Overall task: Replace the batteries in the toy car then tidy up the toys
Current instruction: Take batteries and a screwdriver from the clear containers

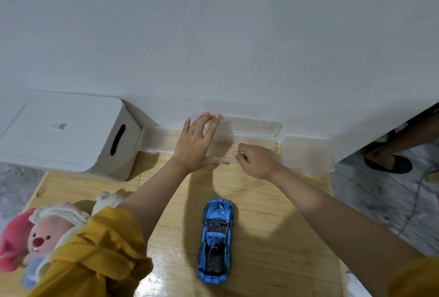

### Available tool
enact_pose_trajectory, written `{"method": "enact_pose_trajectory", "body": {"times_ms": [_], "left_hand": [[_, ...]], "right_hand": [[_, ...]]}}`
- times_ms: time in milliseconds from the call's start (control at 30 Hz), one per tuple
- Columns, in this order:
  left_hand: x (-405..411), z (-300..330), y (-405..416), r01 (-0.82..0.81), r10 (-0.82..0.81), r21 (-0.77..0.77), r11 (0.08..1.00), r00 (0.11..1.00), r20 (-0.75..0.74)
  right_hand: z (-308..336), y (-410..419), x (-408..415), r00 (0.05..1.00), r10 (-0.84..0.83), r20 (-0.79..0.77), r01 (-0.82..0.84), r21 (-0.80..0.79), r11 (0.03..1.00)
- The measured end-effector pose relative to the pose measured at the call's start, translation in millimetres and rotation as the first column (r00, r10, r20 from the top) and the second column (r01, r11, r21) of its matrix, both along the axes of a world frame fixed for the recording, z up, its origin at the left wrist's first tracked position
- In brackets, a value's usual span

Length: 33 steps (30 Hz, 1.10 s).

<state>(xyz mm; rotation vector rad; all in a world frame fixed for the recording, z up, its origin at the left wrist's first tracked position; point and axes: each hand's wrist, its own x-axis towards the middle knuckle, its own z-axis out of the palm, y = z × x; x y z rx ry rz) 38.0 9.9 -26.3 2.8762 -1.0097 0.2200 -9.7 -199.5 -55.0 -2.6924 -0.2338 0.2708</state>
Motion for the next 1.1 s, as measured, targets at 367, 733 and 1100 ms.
{"method": "enact_pose_trajectory", "body": {"times_ms": [367, 733, 1100], "left_hand": [[-7, 5, -5, -0.053, 0.053, 0.018, 0.998, 0.999, -0.002], [-7, 5, -5, -0.058, 0.059, 0.071, 0.996, 0.998, -0.012], [-7, 4, -2, -0.025, 0.026, 0.031, 0.999, 0.999, -0.028]], "right_hand": [[-3, -1, -25, 0.868, -0.175, 0.464, 0.016, 0.326, 0.945], [-46, -5, -84, 0.856, -0.009, 0.516, 0.094, -0.138, 0.986], [-33, 2, -92, 0.936, -0.127, 0.330, 0.178, -0.131, 0.975]]}}
